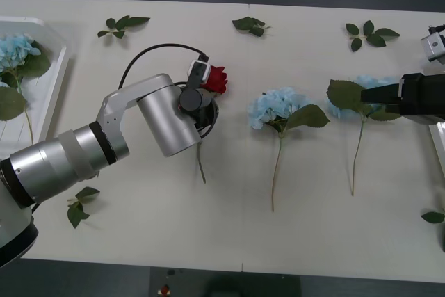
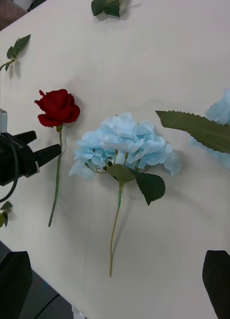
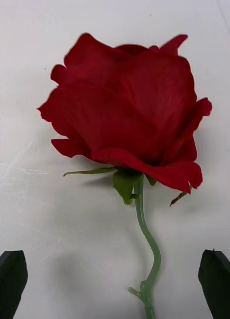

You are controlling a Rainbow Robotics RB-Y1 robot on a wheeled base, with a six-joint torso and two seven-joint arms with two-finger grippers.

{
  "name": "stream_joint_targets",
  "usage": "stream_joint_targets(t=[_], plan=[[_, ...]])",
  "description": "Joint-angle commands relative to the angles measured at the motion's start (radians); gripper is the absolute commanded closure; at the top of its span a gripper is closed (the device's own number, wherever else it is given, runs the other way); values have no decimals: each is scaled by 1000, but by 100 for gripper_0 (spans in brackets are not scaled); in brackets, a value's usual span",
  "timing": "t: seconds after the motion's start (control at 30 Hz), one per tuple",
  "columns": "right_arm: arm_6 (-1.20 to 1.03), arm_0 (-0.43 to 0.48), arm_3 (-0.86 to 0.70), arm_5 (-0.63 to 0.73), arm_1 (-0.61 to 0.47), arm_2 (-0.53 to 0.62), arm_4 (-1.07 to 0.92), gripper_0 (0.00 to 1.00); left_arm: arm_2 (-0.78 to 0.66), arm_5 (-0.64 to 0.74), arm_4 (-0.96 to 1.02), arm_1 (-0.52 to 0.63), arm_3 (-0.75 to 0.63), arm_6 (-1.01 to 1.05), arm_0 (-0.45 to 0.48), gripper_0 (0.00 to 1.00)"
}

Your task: Put the red flowers into the right box and the blue flowers into the left box

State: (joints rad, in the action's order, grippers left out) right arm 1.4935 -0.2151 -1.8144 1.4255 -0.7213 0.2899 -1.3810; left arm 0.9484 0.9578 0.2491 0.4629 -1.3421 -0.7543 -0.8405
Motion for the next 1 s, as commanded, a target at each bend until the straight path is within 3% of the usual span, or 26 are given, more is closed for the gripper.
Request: stream_joint_targets(t=[0.03, 0.5, 0.57, 0.63, 0.8, 1.0], plan=[[7, -6, -19, 42, -9, 55, -18, 0, 35, -11, -44, -10, 12, 6, -51, 0], [4, -6, -19, 73, 16, 94, 3, 0, 72, -62, -50, -61, 138, 7, -94, 0], [4, -6, -20, 73, 22, 98, -10, 0, 72, -62, -50, -61, 138, 6, -94, 12], [2, -7, -19, 73, 30, 106, -32, 0, 72, -62, -48, -61, 138, 7, -94, 31], [-6, -12, -20, 73, 53, 121, -89, 0, 72, -62, -33, -61, 143, 7, -92, 48], [-16, -26, -20, 73, 79, 130, -170, 0, 73, -63, -5, -61, 150, 10, -92, 56]])
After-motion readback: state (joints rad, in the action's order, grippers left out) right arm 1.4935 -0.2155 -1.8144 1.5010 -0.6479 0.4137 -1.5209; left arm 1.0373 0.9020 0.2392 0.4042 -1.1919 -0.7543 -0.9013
